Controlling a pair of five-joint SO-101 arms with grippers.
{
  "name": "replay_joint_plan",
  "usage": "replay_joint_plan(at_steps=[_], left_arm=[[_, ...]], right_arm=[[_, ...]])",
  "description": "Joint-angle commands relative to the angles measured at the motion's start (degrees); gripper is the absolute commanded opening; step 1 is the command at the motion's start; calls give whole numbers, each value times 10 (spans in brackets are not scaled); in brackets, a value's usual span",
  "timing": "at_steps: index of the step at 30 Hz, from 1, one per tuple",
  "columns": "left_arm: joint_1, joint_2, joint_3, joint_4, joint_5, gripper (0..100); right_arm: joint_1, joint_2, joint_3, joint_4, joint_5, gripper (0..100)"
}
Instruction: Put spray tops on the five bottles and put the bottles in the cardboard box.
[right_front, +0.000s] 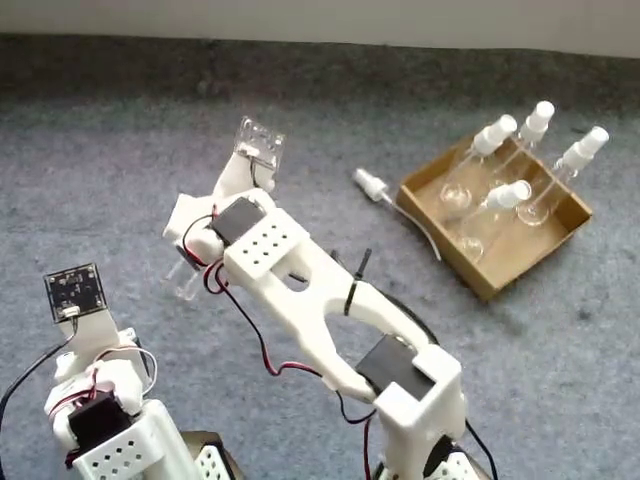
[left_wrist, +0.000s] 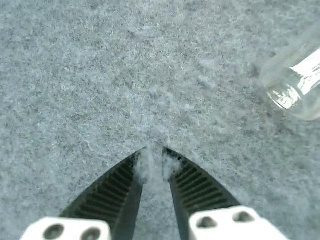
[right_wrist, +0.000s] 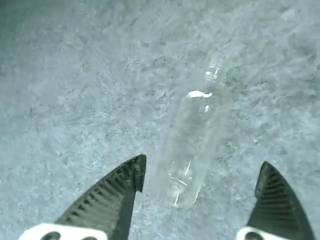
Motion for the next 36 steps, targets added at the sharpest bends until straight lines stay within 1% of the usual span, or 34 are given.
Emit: replay_joint_plan(at_steps=[1,5,13,18,20,24,26,30,31,33,36], left_arm=[[11,-1,-2,-11,6,5],[11,-1,-2,-11,6,5],[9,-1,-2,-11,6,5],[9,-1,-1,-11,5,5],[9,-1,-1,-11,5,5],[9,-1,0,-11,5,5],[9,-1,5,-13,5,5],[9,-1,5,-13,5,5],[10,-1,5,-13,5,5],[11,-1,5,-13,5,5],[12,-1,5,-13,5,5]], right_arm=[[-10,15,-28,-22,-44,303],[-8,41,-38,-51,-61,303],[-6,116,-38,-119,-57,301],[-5,140,-45,-121,-56,298],[-4,139,-45,-118,-56,262],[2,139,-44,-117,-56,115],[10,139,-43,-117,-55,61],[31,139,-41,-117,-55,57],[37,138,-41,-116,-45,57],[51,138,-42,-101,4,54],[72,136,-49,-23,79,53]])
